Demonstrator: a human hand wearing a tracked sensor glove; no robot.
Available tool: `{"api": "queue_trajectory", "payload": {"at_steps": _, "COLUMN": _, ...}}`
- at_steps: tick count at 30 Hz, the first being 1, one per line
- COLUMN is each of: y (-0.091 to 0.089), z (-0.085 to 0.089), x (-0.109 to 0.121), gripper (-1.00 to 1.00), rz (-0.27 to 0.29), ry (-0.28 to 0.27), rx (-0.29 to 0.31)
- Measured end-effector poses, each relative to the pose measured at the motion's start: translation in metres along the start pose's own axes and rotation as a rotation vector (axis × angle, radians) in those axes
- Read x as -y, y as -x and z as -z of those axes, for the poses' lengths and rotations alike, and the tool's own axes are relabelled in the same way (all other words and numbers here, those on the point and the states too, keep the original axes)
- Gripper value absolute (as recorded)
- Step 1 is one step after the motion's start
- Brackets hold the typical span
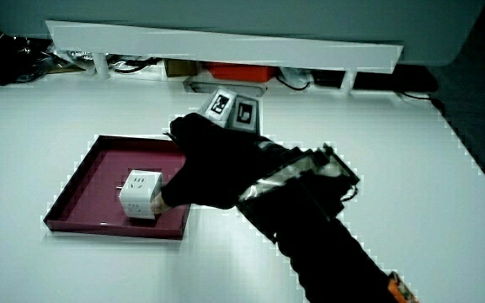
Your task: Pick socket
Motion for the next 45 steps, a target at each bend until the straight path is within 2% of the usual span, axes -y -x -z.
{"api": "queue_trajectory", "payload": {"at_steps": 3, "y": 0.002, "z": 0.002, "x": -0.010, "gripper": 0.00, "rz": -0.023, "ry": -0.005, "rx": -0.017}}
{"api": "queue_trajectory", "payload": {"at_steps": 8, "y": 0.002, "z": 0.010, "x": -0.029, "gripper": 0.00, "rz": -0.009, "ry": 0.023, "rx": -0.036}}
{"api": "queue_trajectory", "payload": {"at_steps": 10, "y": 0.000, "z": 0.014, "x": -0.037, "gripper": 0.00, "rz": -0.020, "ry": 0.008, "rx": -0.031}}
{"api": "queue_trajectory", "payload": {"at_steps": 18, "y": -0.003, "z": 0.030, "x": -0.062, "gripper": 0.00, "rz": 0.018, "ry": 0.056, "rx": -0.027}}
{"api": "queue_trajectory", "payload": {"at_steps": 28, "y": -0.016, "z": 0.054, "x": -0.089, "gripper": 0.00, "rz": 0.067, "ry": 0.111, "rx": -0.064}}
{"api": "queue_trajectory", "payload": {"at_steps": 30, "y": -0.018, "z": 0.057, "x": -0.093, "gripper": 0.00, "rz": 0.086, "ry": 0.106, "rx": -0.059}}
{"api": "queue_trajectory", "payload": {"at_steps": 40, "y": -0.020, "z": 0.073, "x": -0.105, "gripper": 0.00, "rz": 0.082, "ry": 0.121, "rx": -0.084}}
{"api": "queue_trajectory", "payload": {"at_steps": 45, "y": -0.024, "z": 0.076, "x": -0.109, "gripper": 0.00, "rz": 0.097, "ry": 0.097, "rx": -0.078}}
